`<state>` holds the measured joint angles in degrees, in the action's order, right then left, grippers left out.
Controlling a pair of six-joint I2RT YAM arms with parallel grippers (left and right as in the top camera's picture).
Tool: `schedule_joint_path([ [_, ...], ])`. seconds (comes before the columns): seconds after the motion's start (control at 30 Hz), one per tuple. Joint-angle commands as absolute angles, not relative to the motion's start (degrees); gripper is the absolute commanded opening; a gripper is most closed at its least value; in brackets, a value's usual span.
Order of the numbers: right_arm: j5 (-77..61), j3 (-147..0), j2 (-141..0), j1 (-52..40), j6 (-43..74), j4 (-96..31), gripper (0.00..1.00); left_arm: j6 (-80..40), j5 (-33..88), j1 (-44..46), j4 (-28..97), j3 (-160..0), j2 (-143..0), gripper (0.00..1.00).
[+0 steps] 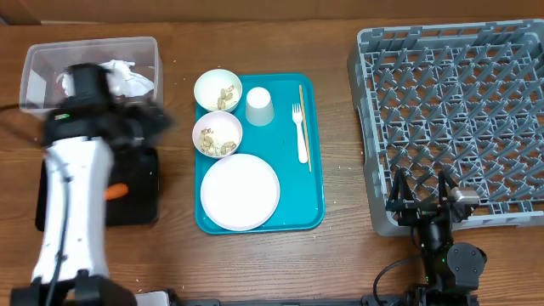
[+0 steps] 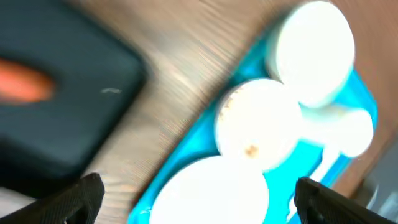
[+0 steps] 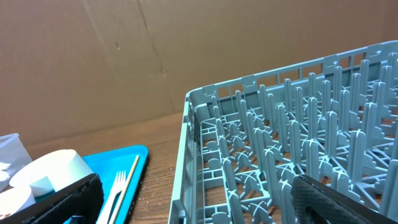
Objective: Sort waste into correct bins and load items into the dishwasher rack
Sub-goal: 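Carry the carrot left and drop it onto the black tray, then grasp the rim of the lower white bowl with the left gripper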
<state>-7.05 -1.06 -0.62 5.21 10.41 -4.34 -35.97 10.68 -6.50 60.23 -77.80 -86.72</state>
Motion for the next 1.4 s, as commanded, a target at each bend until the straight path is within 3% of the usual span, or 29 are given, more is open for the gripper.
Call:
schedule_joint_path([
  [0.0, -6.48, -0.45, -0.16, 5.43, 10.02, -4.10, 1.00, -29.63, 10.90, 6.02, 55.59, -75.70, -90.91, 1.00],
  [0.17, -6.48, -0.45, -0.16, 5.43, 10.00, -4.12, 1.00, -21.67, -6.42, 17.98, 45.67, -75.70, -96.99, 1.00],
  [0.37, -6.48, -0.45, -0.16, 5.43, 10.00, -4.12, 1.00, -17.98, -7.18, 21.19, 41.69, -75.70, -104.86, 1.00],
  [0.67, -6.48, -0.45, -0.16, 5.43, 10.02, -4.12, 1.00, -12.21, -7.49, 21.52, 39.31, -75.70, -110.61, 0.73],
  [0.77, -6.48, -0.45, -0.16, 5.43, 10.00, -4.12, 1.00, -12.19, -7.49, 21.52, 38.92, -75.70, -110.61, 0.56],
  [0.97, -6.48, -0.45, -0.16, 5.43, 10.02, -4.12, 1.00, -11.27, -7.46, 21.52, 38.89, -75.70, -110.63, 0.49],
  [1.2, -6.48, -0.45, -0.16, 5.43, 10.02, -4.10, 1.00, -8.97, -7.73, 22.65, 38.76, -75.57, -111.33, 0.49],
  [1.37, -6.48, -0.45, -0.16, 5.43, 10.02, -4.12, 1.00, -8.97, -8.14, 22.63, 38.92, -75.59, -111.33, 0.32],
])
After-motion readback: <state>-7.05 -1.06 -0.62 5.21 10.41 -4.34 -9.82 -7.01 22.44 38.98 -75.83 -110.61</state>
